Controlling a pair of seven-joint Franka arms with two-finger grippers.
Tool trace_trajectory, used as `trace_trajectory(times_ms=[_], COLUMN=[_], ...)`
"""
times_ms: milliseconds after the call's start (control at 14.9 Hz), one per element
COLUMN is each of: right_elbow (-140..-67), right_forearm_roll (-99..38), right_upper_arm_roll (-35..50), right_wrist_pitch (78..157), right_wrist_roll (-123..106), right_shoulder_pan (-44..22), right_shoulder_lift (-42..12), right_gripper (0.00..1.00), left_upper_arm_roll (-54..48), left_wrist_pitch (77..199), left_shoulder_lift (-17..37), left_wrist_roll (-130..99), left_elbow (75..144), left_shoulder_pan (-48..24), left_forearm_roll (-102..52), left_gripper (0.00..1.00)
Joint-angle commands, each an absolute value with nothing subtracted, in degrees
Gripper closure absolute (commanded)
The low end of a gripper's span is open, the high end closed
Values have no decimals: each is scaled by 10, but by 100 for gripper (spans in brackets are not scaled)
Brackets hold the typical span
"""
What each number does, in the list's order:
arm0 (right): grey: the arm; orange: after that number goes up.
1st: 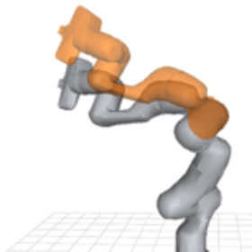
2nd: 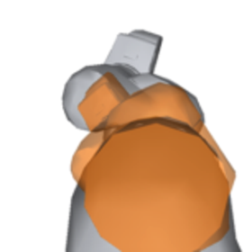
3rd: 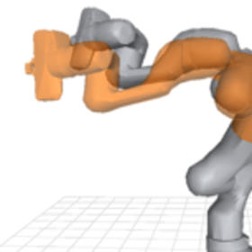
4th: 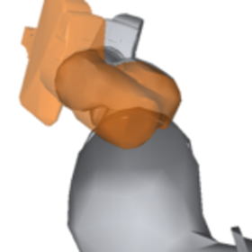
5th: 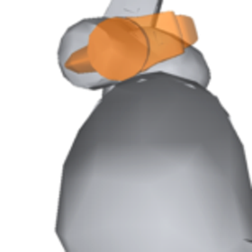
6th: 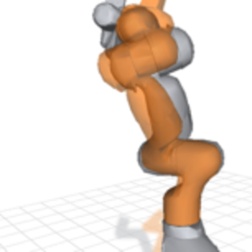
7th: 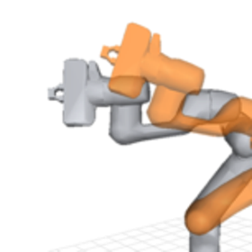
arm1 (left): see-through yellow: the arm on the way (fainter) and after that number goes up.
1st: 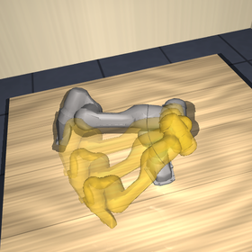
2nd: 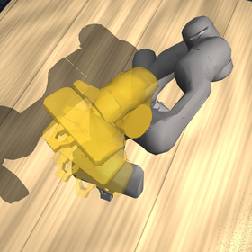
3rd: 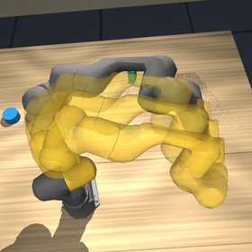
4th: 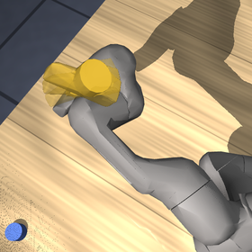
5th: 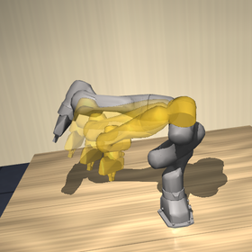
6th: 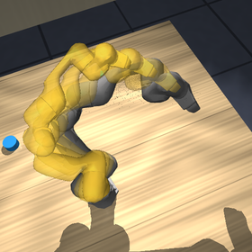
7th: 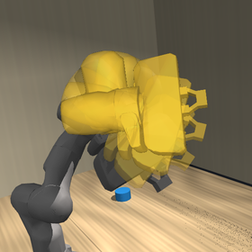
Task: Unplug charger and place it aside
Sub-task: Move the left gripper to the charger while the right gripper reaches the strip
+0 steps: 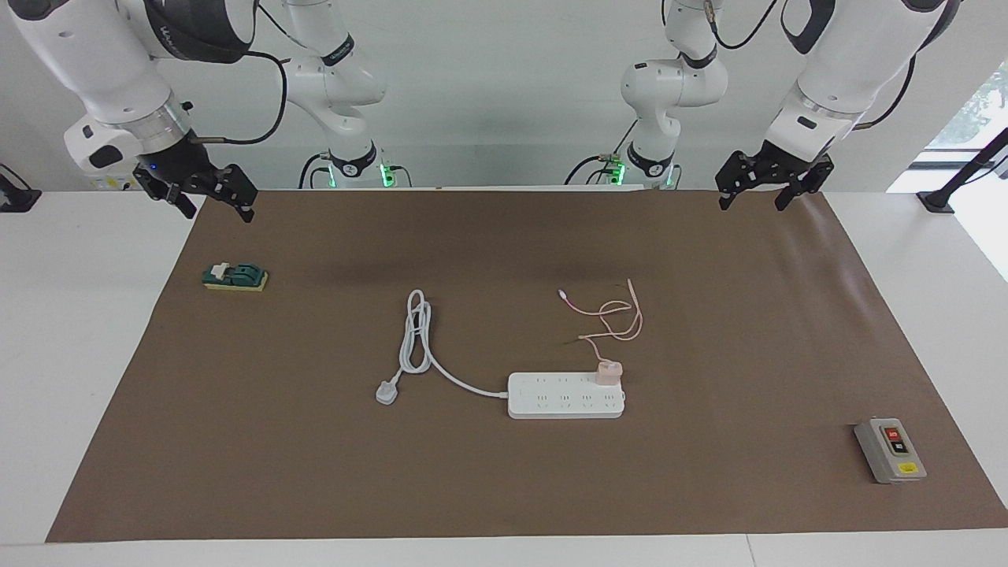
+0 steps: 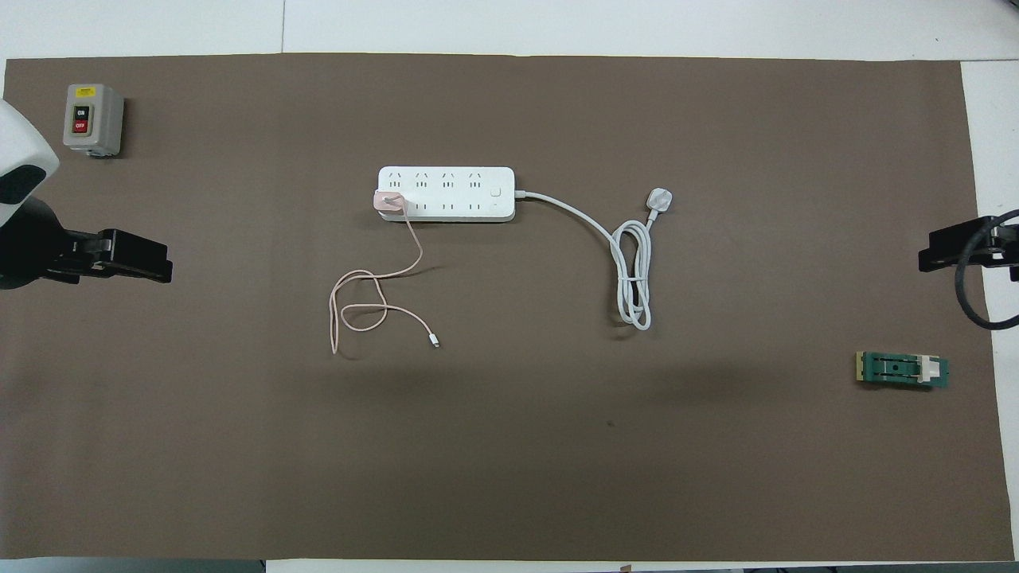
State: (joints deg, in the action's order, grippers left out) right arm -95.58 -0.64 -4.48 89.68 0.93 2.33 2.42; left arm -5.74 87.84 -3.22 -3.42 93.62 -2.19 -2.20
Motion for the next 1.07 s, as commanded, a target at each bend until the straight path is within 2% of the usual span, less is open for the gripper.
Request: trace_trajectory(times_ms=[0, 268, 669, 803, 1004], right_elbow=[-952, -952, -957, -958, -961], right_forearm_roll=[0, -4, -16, -46, -86], right_upper_arm_roll=[-38, -34, -33, -32, -29], right_wrist_pitch=[889, 892, 891, 894, 900], right_wrist_roll=[3, 1, 17, 141, 334], right_shoulder_pan=[27, 26, 13, 10, -11], right_shoulder_lift=[27, 27, 34, 34, 31], right_gripper=[0, 0, 0, 0, 0], left_upper_arm_roll=[-53, -54, -54, -56, -56], left_wrist_pitch=[881, 876, 906, 927, 949], left_shoulder_lift=[-45, -46, -38, -28, 16], left_wrist_roll=[-41, -45, -200, -275, -396], left_elbow=[949, 950, 951, 953, 942], left_shoulder_pan=[-28, -29, -30, -53, -83], left_forearm_roll=[-27, -27, -27, -25, -11], left_gripper=[0, 0, 0, 0, 0])
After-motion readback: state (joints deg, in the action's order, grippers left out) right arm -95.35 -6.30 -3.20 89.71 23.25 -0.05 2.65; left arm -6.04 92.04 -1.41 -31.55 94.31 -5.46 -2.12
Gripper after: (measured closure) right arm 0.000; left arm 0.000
